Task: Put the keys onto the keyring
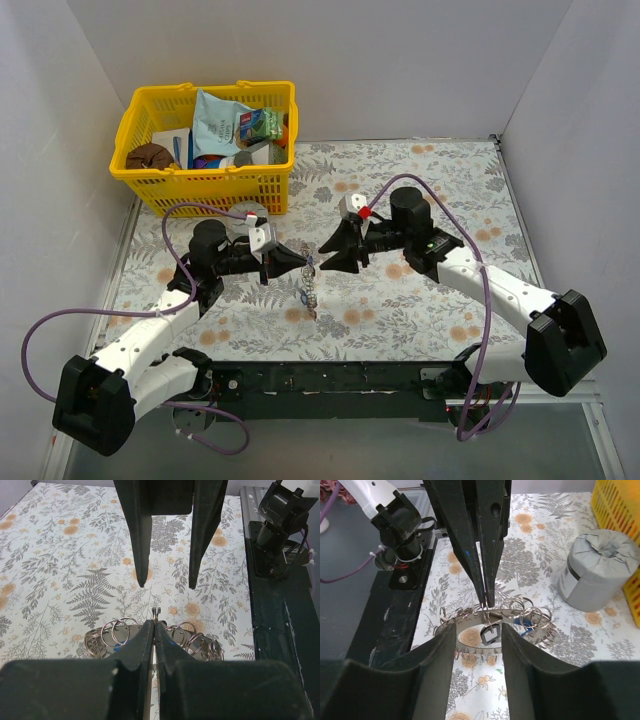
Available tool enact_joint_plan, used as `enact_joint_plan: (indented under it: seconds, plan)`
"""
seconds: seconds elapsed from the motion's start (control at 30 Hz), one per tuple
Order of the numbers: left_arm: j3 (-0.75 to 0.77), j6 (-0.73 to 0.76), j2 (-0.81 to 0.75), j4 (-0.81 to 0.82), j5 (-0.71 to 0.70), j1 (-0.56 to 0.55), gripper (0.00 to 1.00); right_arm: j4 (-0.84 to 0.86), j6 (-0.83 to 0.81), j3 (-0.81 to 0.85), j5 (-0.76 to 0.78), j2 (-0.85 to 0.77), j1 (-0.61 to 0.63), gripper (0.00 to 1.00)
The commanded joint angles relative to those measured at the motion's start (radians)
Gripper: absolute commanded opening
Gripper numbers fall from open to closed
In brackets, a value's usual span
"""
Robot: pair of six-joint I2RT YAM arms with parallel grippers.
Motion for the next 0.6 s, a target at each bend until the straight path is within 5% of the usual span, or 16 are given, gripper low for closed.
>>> enact_joint_plan:
  seconds: [0.0,0.57]
  plan:
    - [-0.003,-0.012,-0.036,0.075,0.027,-0.001,0.00,0.053,0.033,0.054,-0.065,0.044,0.025,0.47]
    - [-0.003,-0.030,-0.029,0.101,0.070,-0.003,0.00,0.148,0.085,0.036,-0.039,0.101,0.042,0.36]
